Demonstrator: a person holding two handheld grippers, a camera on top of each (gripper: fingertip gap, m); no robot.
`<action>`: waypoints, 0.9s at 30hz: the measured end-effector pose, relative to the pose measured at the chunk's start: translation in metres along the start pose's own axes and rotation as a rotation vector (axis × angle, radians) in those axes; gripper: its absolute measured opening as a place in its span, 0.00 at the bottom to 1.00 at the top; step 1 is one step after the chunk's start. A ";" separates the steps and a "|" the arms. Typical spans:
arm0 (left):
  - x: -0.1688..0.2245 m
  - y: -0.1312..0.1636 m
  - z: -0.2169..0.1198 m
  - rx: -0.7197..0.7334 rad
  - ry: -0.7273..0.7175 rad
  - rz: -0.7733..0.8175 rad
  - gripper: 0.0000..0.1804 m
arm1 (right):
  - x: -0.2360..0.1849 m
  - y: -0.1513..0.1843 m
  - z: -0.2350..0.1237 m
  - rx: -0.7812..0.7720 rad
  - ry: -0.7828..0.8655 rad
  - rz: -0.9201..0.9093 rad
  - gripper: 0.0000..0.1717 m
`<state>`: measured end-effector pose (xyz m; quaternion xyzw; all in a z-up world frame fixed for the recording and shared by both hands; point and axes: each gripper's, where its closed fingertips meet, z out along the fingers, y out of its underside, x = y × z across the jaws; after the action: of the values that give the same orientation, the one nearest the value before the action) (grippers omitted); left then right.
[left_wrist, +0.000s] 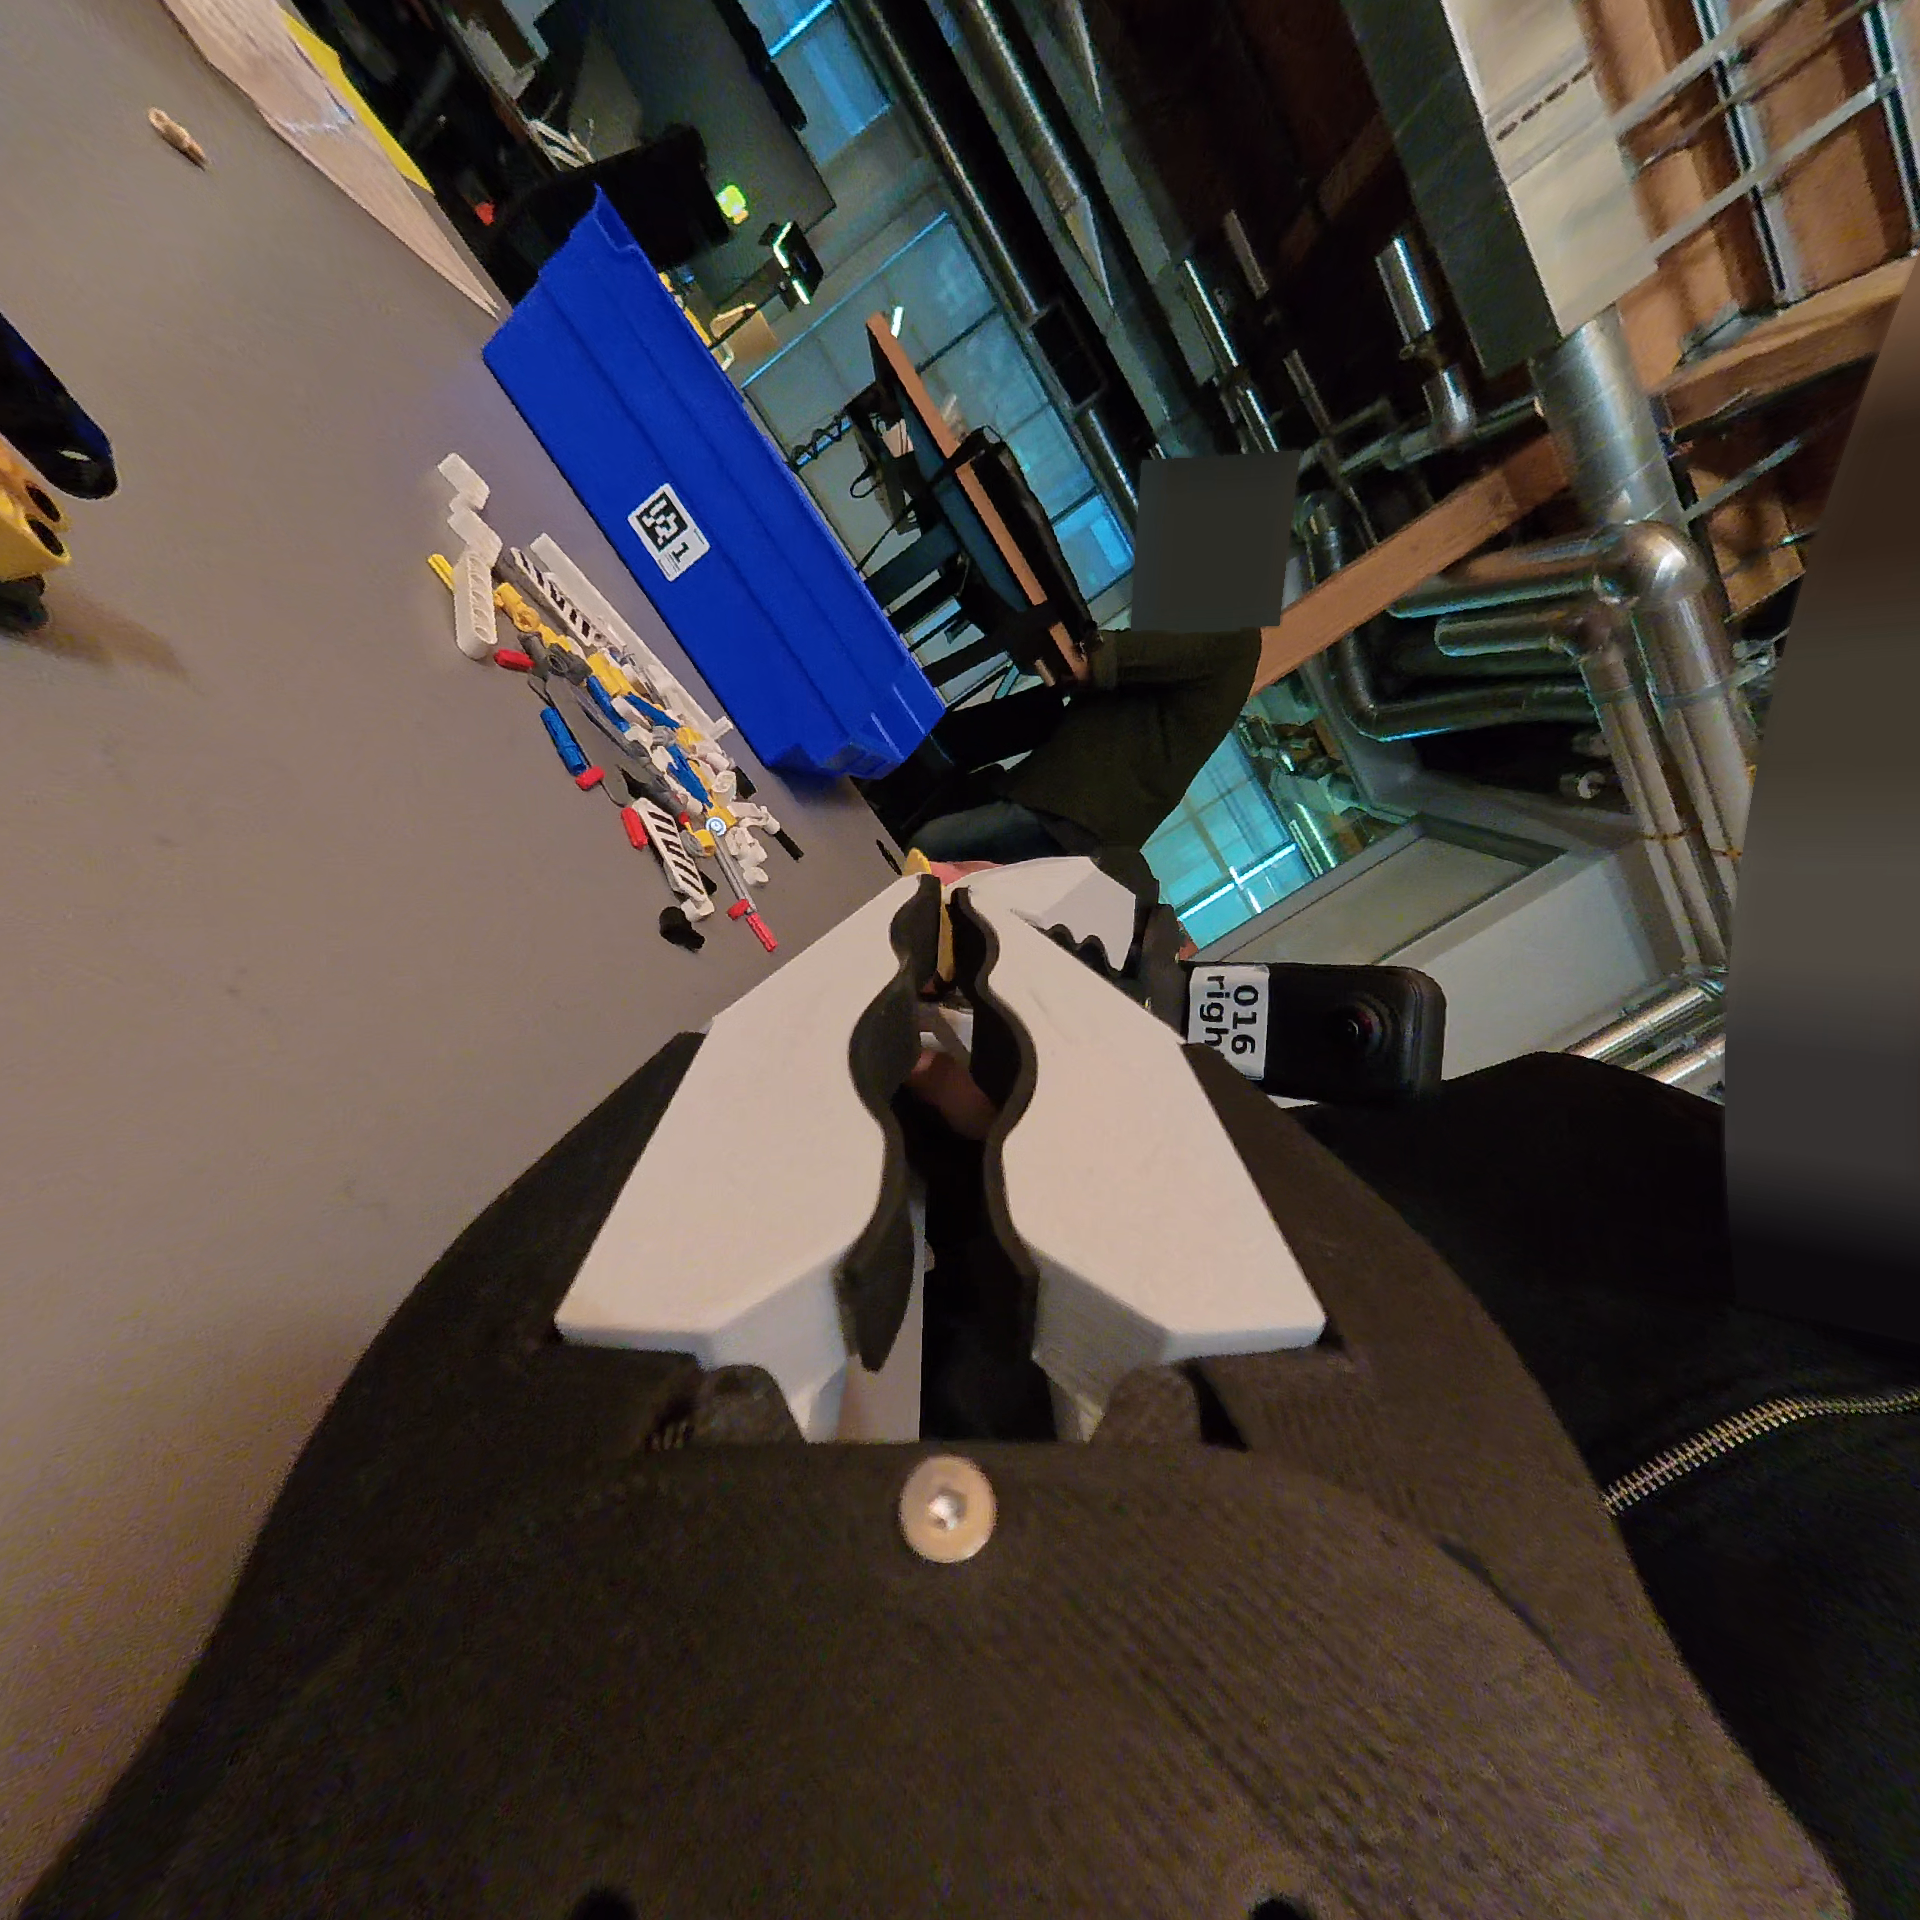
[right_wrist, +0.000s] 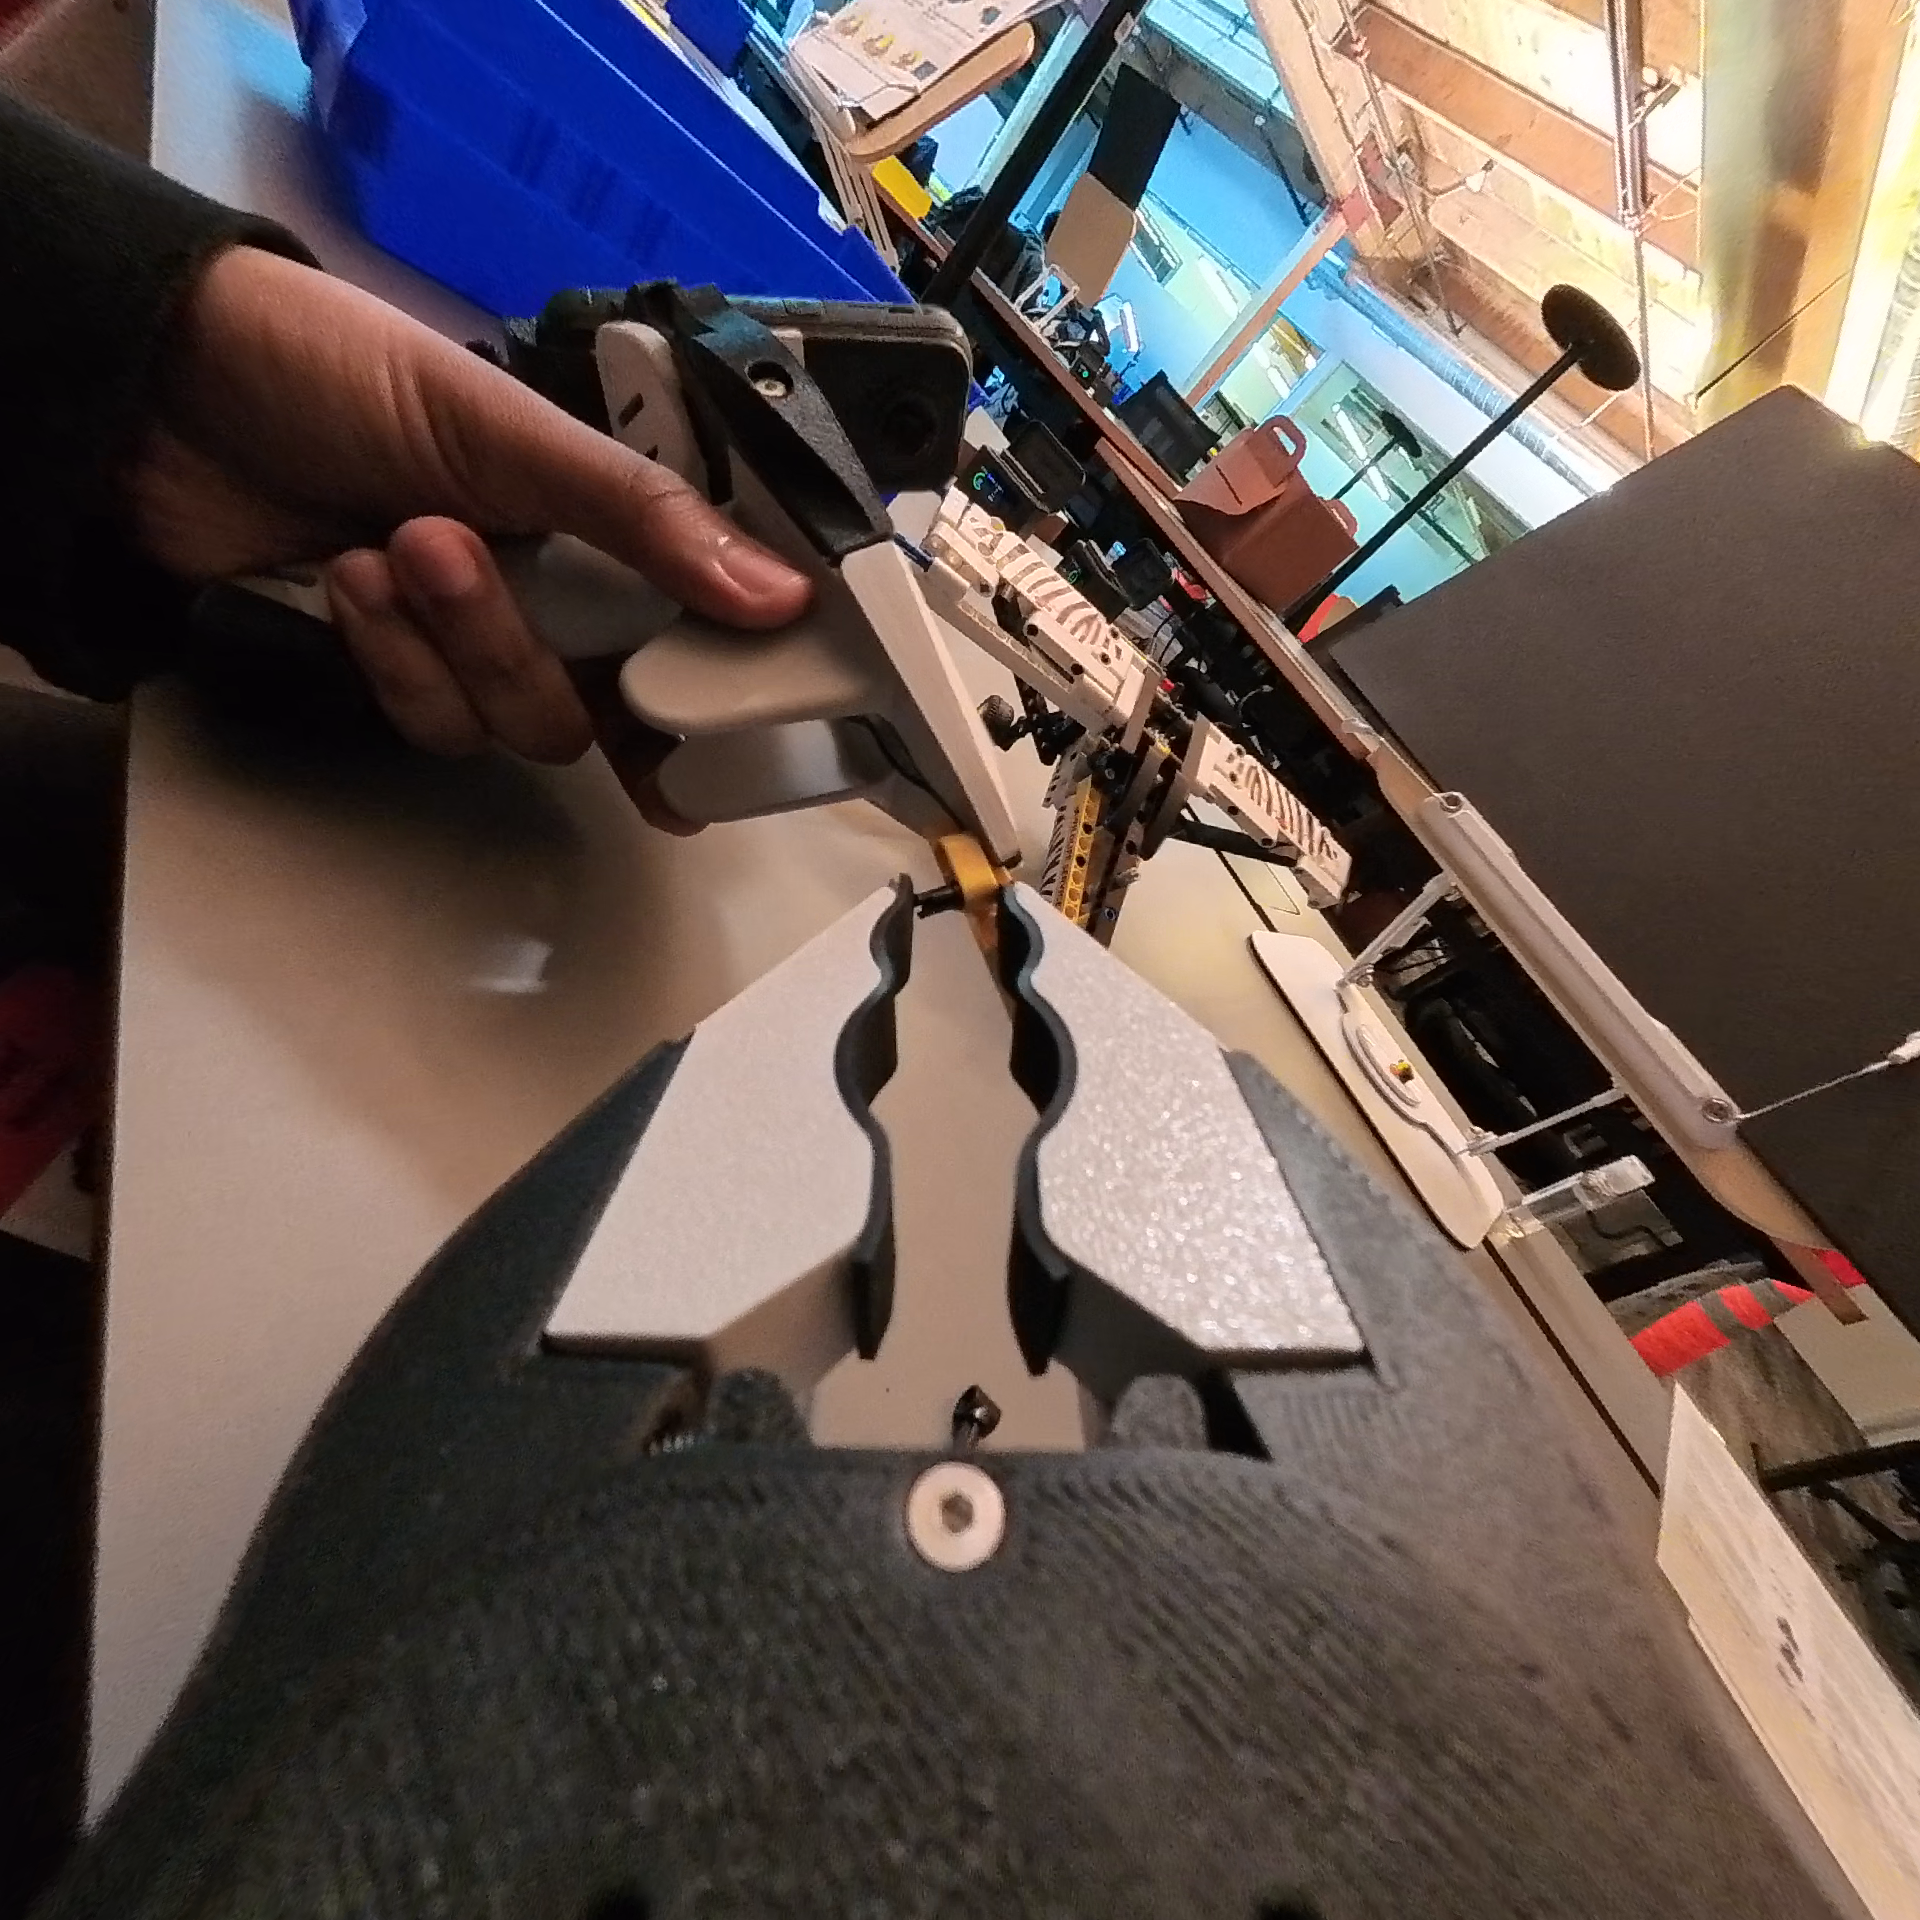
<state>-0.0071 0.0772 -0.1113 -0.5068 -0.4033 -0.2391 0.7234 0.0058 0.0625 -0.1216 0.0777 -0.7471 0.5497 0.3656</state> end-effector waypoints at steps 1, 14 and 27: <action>0.000 0.000 0.000 0.000 0.002 -0.003 0.00 | 0.000 0.000 0.000 -0.001 0.002 -0.004 0.08; 0.013 -0.001 -0.005 -0.009 0.125 -0.056 0.02 | 0.001 -0.008 -0.001 0.041 0.038 -0.085 0.08; 0.015 -0.003 -0.007 0.006 0.140 -0.047 0.00 | 0.009 -0.011 -0.004 0.072 0.090 -0.085 0.00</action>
<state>0.0018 0.0704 -0.0987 -0.4769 -0.3645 -0.2896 0.7455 0.0073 0.0643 -0.1071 0.0975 -0.7057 0.5631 0.4188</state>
